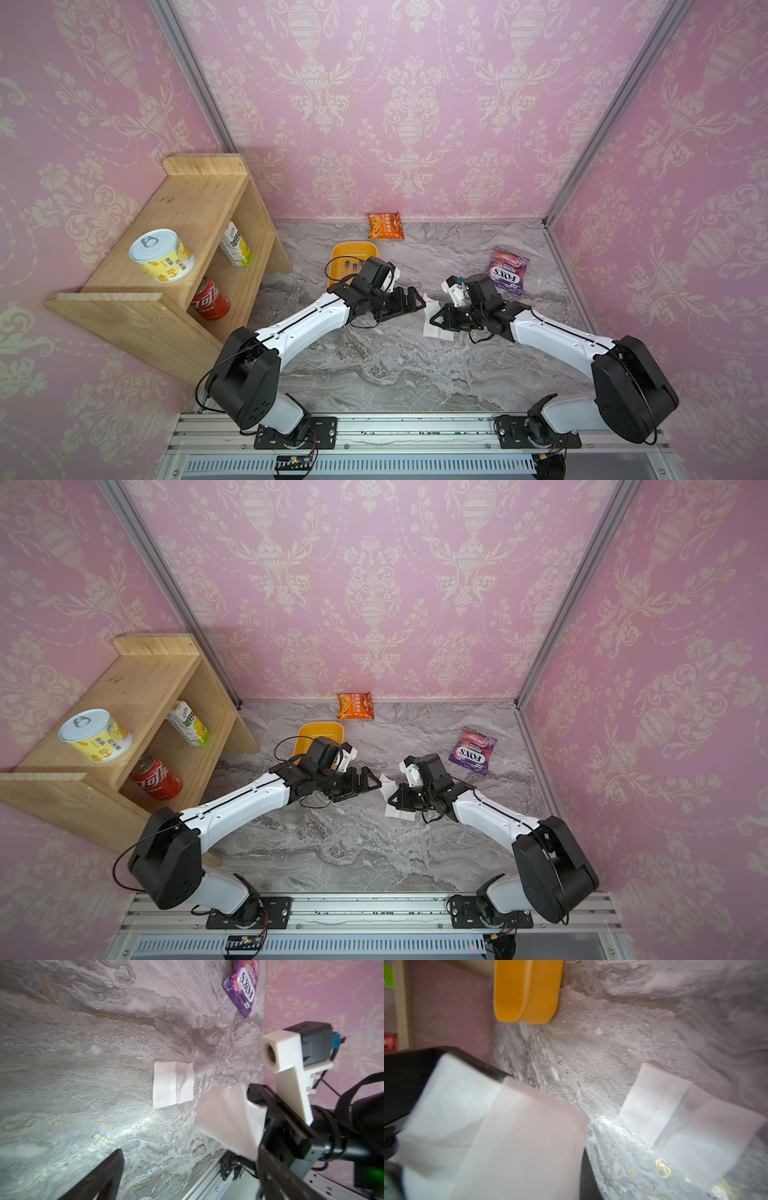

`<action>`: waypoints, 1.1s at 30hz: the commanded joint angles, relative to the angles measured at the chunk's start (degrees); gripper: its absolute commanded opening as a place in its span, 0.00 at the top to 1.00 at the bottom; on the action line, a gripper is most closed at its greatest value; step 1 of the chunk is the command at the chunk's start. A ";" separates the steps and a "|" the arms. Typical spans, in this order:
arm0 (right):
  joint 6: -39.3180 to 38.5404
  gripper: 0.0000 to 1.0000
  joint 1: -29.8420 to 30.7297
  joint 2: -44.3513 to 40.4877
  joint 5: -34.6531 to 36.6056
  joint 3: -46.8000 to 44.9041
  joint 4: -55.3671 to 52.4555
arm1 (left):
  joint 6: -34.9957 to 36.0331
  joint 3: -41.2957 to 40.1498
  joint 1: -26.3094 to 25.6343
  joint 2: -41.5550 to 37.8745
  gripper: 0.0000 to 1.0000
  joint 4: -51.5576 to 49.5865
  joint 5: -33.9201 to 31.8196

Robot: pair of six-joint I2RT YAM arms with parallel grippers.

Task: Wipe the exteriors of test tubes
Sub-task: Place the cleaning item at the center of the board, then reset both arms

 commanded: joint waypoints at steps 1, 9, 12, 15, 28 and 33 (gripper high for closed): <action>-2.82 1.00 -5.31 3.49 7.55 -0.18 -9.31 | 6.72 3.52 1.86 -6.69 0.01 -9.69 -9.60; -3.51 0.01 -3.23 -1.79 -2.76 0.71 -7.48 | 8.15 1.12 2.58 -6.99 0.01 -11.88 -9.20; -4.69 0.00 -3.23 -5.30 -3.98 1.74 -11.73 | 9.91 1.49 2.64 -7.12 0.01 -13.32 -11.18; -8.67 0.00 -3.48 -6.46 -2.59 4.97 -21.14 | 11.80 1.44 3.51 -7.88 0.01 -14.43 -14.33; -2.52 0.00 -1.65 -33.02 46.31 -5.20 -9.69 | 31.74 -17.58 6.59 -25.56 0.01 12.00 -50.35; -3.72 0.00 -3.53 -38.21 62.49 -15.12 10.30 | 52.30 -32.41 10.22 -28.02 0.01 40.31 -56.85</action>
